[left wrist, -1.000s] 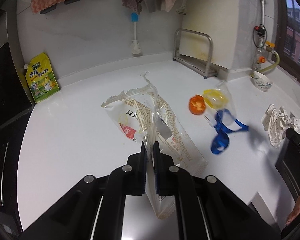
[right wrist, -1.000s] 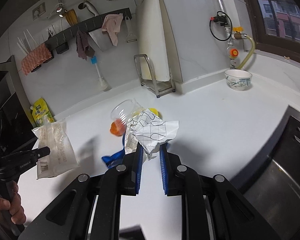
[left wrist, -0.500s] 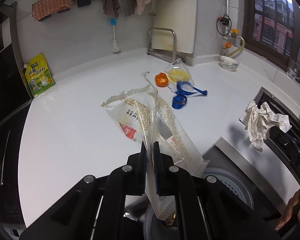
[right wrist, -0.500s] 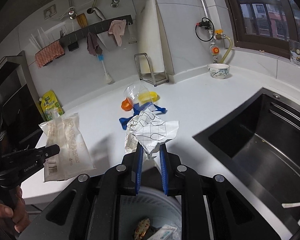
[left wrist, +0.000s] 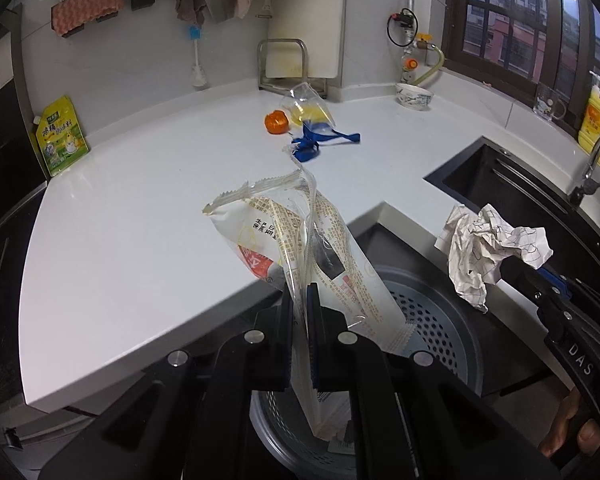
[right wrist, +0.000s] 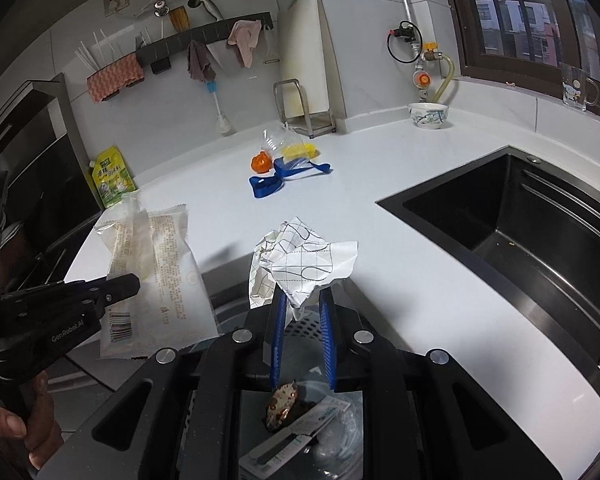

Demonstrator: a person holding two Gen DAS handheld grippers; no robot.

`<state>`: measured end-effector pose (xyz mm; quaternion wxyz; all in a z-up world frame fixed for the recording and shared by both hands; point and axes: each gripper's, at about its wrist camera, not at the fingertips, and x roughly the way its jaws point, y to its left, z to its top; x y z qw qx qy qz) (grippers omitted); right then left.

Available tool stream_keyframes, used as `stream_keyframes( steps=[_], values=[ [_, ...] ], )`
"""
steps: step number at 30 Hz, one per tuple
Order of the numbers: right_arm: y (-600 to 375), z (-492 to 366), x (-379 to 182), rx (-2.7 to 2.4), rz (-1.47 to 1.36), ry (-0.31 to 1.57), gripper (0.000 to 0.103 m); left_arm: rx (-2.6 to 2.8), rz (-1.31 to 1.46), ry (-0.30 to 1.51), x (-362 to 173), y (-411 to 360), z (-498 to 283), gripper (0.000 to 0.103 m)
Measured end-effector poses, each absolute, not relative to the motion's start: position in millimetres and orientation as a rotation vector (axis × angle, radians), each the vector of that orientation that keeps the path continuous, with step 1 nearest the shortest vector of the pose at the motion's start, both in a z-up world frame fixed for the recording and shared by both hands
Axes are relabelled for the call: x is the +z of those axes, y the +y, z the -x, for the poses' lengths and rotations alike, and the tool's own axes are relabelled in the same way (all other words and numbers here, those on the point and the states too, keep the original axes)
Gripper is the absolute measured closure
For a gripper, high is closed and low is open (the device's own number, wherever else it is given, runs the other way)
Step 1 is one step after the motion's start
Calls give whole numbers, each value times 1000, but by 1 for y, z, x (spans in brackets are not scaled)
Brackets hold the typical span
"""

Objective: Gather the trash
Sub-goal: 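Carry the wrapper and paper over the grey bin and open both tools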

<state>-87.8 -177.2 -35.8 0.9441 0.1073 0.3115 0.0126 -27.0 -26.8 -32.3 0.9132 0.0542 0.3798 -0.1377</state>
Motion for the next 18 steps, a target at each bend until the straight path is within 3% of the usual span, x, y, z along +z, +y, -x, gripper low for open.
stream_keyframes(
  steps=[18],
  values=[
    [-168, 108, -78, 47, -208, 763, 87, -299, -197, 845, -62, -37, 47, 96]
  ],
)
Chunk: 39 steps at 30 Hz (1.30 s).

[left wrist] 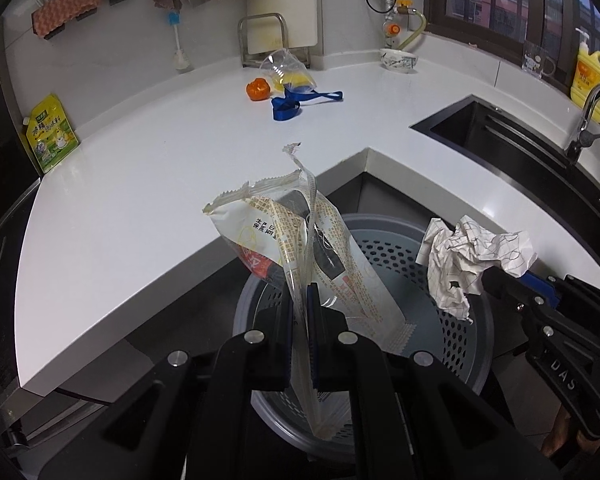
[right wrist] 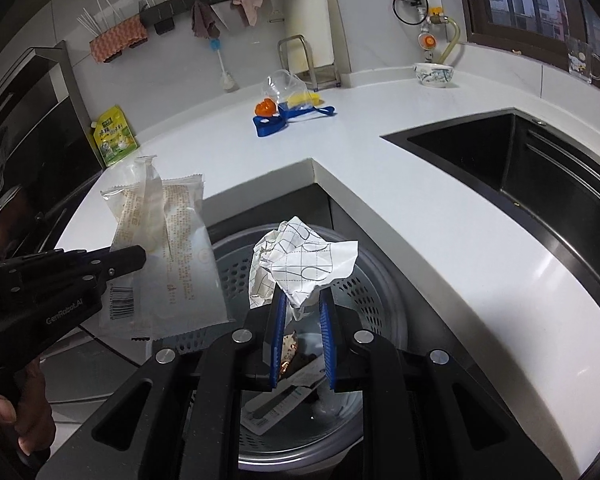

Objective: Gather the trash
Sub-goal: 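Carry the wrapper and paper over the grey bin and open both tools, then move both tools back to the cup and peel on the counter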

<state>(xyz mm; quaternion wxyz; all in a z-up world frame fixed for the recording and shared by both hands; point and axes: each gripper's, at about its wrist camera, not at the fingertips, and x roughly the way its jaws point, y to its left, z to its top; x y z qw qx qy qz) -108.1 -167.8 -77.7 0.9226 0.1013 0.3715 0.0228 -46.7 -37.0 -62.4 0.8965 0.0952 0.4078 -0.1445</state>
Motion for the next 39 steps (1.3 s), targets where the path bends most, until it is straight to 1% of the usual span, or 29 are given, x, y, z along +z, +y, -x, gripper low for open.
stream_keyframes(
  steps=[19, 24, 25, 27, 28, 31, 32, 33, 35, 39],
  values=[
    [-169, 97, -105, 46, -245, 830, 87, -342, -180, 956, -97, -43, 35, 96],
    [-172, 93, -113, 51, -268, 852, 87, -342, -188, 974, -102, -46, 34, 93],
    [-172, 93, -115, 51, -266, 854, 87, -342, -189, 974, -103, -47, 34, 90],
    [-171, 92, -117, 55, -266, 858, 85, -337, -190, 974, -103, -47, 33, 79],
    [-171, 92, -118, 58, -267, 859, 85, -335, -188, 970, -103, -47, 33, 70],
    [-171, 93, -117, 56, -264, 856, 79, -328, -188, 958, -101, -46, 34, 67],
    [-171, 93, -116, 56, -265, 853, 74, -326, -189, 957, -101, -46, 34, 65],
    [-172, 93, -116, 55, -265, 851, 66, -322, -188, 959, -101, -45, 34, 63],
    [-172, 94, -114, 51, -262, 843, 59, -318, -182, 960, -101, -43, 34, 55],
    [-174, 97, -110, 43, -256, 830, 59, -303, -167, 954, -98, -39, 33, 51]
  ],
)
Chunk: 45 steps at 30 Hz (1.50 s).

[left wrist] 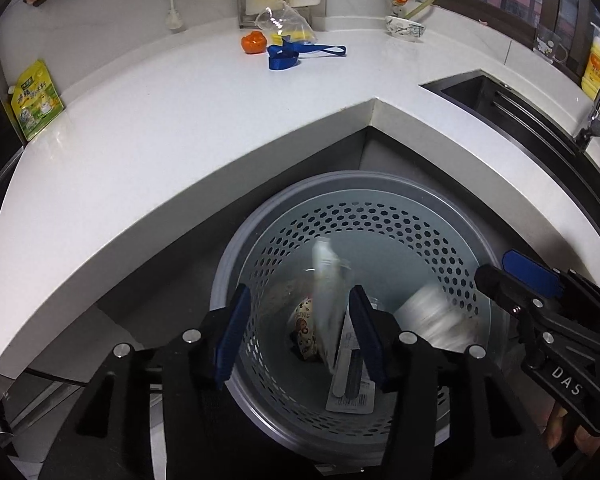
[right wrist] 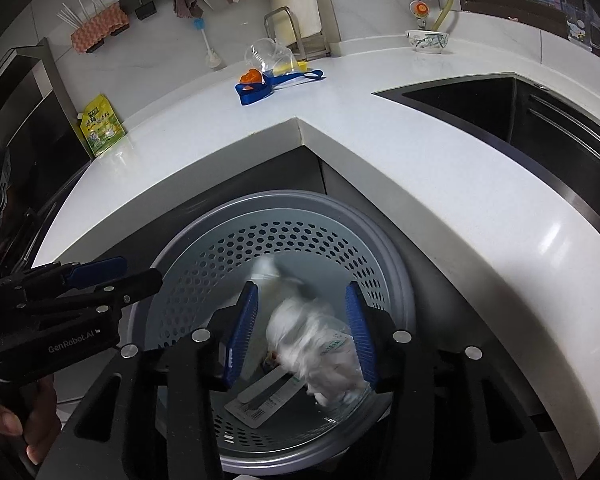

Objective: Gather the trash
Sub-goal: 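Move both tools back to the cup and peel on the counter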

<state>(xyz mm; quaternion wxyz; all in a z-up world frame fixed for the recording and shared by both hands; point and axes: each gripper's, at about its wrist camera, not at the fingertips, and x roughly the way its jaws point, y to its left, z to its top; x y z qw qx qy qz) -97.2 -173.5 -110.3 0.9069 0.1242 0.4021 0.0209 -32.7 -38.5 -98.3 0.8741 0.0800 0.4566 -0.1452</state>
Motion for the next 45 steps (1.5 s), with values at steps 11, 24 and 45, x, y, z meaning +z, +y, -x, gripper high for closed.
stream_keyframes(
  steps=[11, 24, 45],
  values=[
    [-175, 101, -105, 46, -264, 815, 59, -292, -148, 952, -96, -33, 33, 45],
    [-174, 103, -93, 52, -266, 788, 59, -280, -125, 924, -84, -26, 31, 38],
    [-177, 49, -39, 79, -211, 705, 52, -211, -43, 792, -29, 4, -31, 24]
  ],
)
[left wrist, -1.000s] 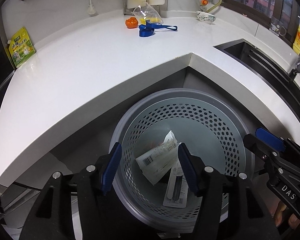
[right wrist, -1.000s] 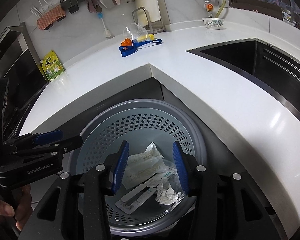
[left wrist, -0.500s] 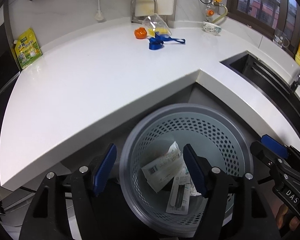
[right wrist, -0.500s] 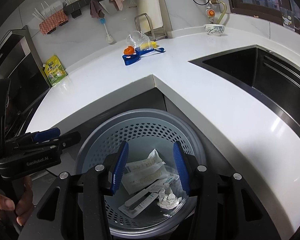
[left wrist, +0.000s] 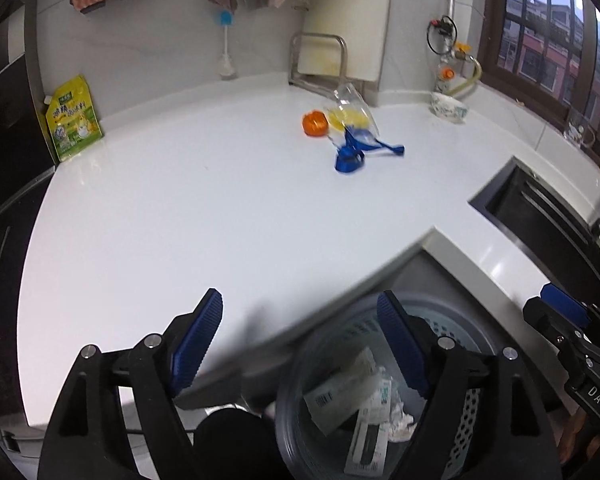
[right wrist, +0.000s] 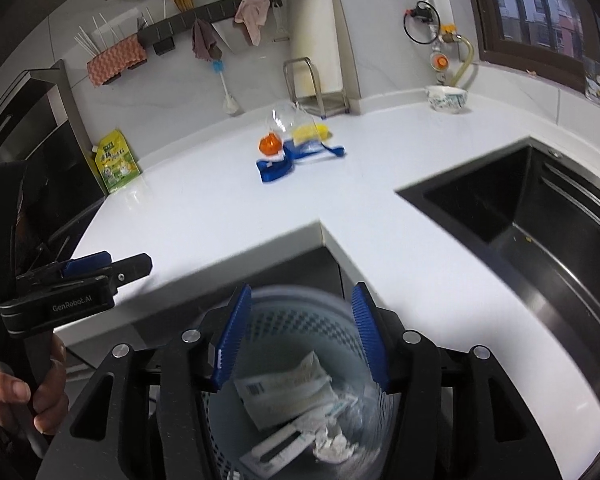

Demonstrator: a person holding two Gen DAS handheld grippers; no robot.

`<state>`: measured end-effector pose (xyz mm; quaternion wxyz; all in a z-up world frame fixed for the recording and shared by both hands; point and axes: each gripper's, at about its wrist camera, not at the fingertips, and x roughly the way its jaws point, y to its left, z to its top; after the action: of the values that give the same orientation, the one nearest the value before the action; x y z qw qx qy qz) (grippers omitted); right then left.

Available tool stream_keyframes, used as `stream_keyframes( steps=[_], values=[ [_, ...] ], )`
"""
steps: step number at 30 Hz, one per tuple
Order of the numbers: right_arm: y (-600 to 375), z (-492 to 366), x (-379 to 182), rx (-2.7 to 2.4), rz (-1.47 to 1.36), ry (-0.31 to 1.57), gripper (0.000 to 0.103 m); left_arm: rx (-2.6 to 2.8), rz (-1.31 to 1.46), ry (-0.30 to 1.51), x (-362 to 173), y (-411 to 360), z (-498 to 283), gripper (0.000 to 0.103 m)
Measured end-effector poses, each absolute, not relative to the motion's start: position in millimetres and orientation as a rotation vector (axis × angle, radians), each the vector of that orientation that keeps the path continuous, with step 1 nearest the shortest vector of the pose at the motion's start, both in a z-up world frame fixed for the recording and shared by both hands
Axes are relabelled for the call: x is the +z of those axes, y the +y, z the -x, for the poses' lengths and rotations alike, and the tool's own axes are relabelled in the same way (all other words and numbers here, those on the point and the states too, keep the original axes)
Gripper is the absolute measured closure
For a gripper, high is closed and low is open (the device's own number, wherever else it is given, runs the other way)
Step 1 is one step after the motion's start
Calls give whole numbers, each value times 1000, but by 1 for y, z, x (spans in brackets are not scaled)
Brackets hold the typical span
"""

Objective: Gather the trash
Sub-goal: 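Move both tools back to the cup and peel on the counter, then grasp the clear plastic cup with the right tool while the left tool grasps the orange peel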

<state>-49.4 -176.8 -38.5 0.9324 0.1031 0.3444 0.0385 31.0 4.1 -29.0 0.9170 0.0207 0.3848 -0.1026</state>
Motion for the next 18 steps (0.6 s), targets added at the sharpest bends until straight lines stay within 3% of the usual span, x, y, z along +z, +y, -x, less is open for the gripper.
stream_keyframes(
  steps=[8, 18],
  values=[
    [-185, -20, -21, 119, -199, 686, 42, -162, -17, 725, -3, 19, -80, 15],
    [-194, -135, -10, 174, -150, 691, 31, -116, 1, 718, -2, 17, -150, 13]
  ],
)
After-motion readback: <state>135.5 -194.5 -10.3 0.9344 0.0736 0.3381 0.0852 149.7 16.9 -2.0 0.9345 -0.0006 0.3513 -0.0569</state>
